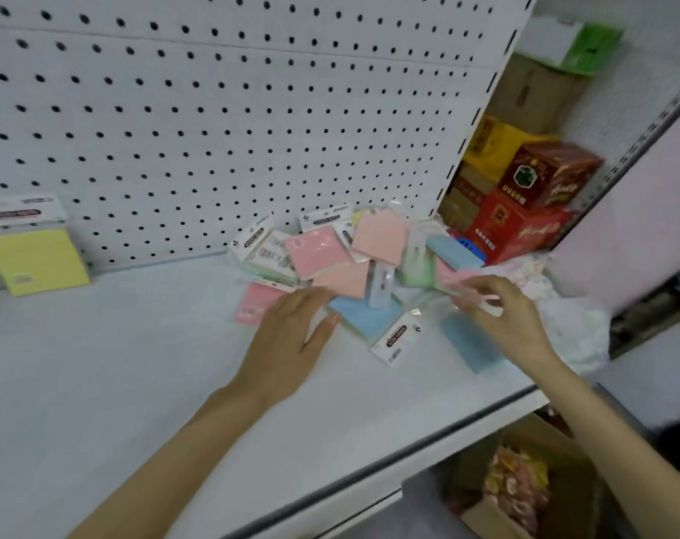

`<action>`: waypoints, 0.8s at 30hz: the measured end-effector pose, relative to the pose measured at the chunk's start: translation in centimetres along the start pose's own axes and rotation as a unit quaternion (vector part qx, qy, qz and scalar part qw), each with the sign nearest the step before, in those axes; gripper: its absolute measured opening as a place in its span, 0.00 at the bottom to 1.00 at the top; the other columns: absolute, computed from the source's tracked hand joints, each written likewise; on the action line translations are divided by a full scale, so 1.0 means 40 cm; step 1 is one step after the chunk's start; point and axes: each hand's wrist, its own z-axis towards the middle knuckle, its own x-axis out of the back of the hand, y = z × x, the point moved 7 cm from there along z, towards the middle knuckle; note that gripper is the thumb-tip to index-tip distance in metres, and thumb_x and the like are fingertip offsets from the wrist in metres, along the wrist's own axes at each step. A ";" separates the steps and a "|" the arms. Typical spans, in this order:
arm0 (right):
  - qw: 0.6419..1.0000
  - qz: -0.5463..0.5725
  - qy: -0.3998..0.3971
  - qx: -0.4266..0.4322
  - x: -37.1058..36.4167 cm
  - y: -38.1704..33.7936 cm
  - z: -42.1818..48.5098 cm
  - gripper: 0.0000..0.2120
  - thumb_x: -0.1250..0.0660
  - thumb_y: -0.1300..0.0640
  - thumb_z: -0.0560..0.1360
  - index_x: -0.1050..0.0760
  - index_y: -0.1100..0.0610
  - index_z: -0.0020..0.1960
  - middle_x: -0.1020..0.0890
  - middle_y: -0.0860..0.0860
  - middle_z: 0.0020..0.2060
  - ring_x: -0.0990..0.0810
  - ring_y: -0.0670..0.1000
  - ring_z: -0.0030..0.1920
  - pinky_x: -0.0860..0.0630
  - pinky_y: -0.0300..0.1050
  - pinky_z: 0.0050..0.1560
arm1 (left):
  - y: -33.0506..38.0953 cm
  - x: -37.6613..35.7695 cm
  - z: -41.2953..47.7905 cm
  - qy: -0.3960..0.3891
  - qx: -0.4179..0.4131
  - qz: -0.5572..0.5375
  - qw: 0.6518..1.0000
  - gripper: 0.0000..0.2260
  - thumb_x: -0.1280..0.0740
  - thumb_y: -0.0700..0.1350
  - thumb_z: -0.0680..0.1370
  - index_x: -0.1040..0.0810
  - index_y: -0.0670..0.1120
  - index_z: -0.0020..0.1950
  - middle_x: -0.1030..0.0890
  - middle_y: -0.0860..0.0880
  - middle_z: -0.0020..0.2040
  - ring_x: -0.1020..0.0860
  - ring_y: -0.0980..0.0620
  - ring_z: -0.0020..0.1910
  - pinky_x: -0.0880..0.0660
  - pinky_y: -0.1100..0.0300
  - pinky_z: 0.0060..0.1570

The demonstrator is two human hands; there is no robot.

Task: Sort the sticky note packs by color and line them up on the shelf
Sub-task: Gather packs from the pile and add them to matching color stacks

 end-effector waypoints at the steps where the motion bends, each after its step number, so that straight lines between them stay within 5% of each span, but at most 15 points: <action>1: 1.000 -0.013 -0.002 -0.010 0.008 0.031 -0.005 0.15 0.28 0.53 0.70 0.22 0.58 0.55 0.19 0.52 0.51 0.23 0.52 0.51 0.30 0.43 0.50 | 0.018 -0.026 0.006 -0.011 -0.005 0.005 1.000 0.27 0.52 0.60 0.77 0.29 0.47 0.68 0.27 0.51 0.66 0.35 0.58 0.65 0.40 0.61 0.67; 4: 0.998 -0.062 -0.004 -0.033 0.016 0.091 -0.039 0.26 0.31 0.40 0.69 0.25 0.56 0.60 0.22 0.53 0.57 0.27 0.56 0.59 0.31 0.50 0.58 | 0.035 -0.099 0.023 -0.061 -0.012 0.052 0.997 0.30 0.54 0.61 0.76 0.31 0.46 0.71 0.30 0.50 0.70 0.35 0.53 0.70 0.39 0.55 0.70; 7: 0.989 -0.124 -0.009 -0.076 0.010 0.121 -0.085 0.31 0.33 0.39 0.70 0.30 0.56 0.66 0.27 0.56 0.64 0.34 0.58 0.66 0.40 0.51 0.67 | 0.024 -0.157 0.008 -0.109 -0.028 0.149 0.982 0.35 0.59 0.63 0.75 0.36 0.45 0.74 0.38 0.48 0.76 0.43 0.51 0.75 0.50 0.58 0.74; 12: 0.983 -0.166 -0.008 -0.079 -0.011 0.131 -0.126 0.35 0.36 0.35 0.69 0.32 0.56 0.68 0.29 0.55 0.66 0.36 0.58 0.67 0.38 0.54 0.65 | 0.035 -0.157 -0.040 -0.138 -0.010 0.207 0.968 0.43 0.66 0.70 0.69 0.43 0.48 0.76 0.44 0.51 0.77 0.49 0.54 0.76 0.63 0.62 0.70; 15: 0.988 -0.114 -0.022 -0.097 -0.016 0.127 -0.136 0.35 0.33 0.36 0.68 0.33 0.55 0.68 0.30 0.55 0.66 0.36 0.58 0.66 0.39 0.54 0.65 | 0.066 -0.142 -0.089 -0.135 0.002 0.224 0.965 0.41 0.66 0.69 0.71 0.38 0.49 0.75 0.38 0.49 0.75 0.41 0.51 0.74 0.56 0.57 0.72; 19: 0.995 -0.053 -0.031 -0.079 -0.015 0.102 -0.159 0.33 0.28 0.41 0.67 0.34 0.54 0.66 0.27 0.53 0.62 0.33 0.57 0.63 0.37 0.55 0.61 | 0.130 -0.129 -0.179 -0.079 -0.030 0.242 0.966 0.34 0.61 0.63 0.79 0.22 0.46 0.63 0.21 0.45 0.60 0.23 0.42 0.57 0.32 0.45 0.64; 22: 0.997 0.017 -0.023 -0.067 -0.002 0.085 -0.178 0.31 0.24 0.46 0.65 0.34 0.52 0.63 0.25 0.51 0.56 0.28 0.53 0.56 0.29 0.50 0.53 | 0.162 -0.117 -0.211 -0.048 -0.019 0.217 0.975 0.28 0.54 0.60 0.79 0.20 0.48 0.60 0.22 0.47 0.52 0.24 0.43 0.49 0.29 0.49 0.54; 24: 0.994 0.074 -0.011 -0.077 0.011 0.082 -0.187 0.28 0.23 0.50 0.66 0.31 0.52 0.61 0.25 0.50 0.52 0.27 0.50 0.51 0.28 0.42 0.43 | 0.147 -0.087 -0.195 -0.009 0.065 0.125 0.990 0.25 0.49 0.61 0.77 0.21 0.48 0.60 0.24 0.46 0.52 0.27 0.44 0.52 0.31 0.50 0.55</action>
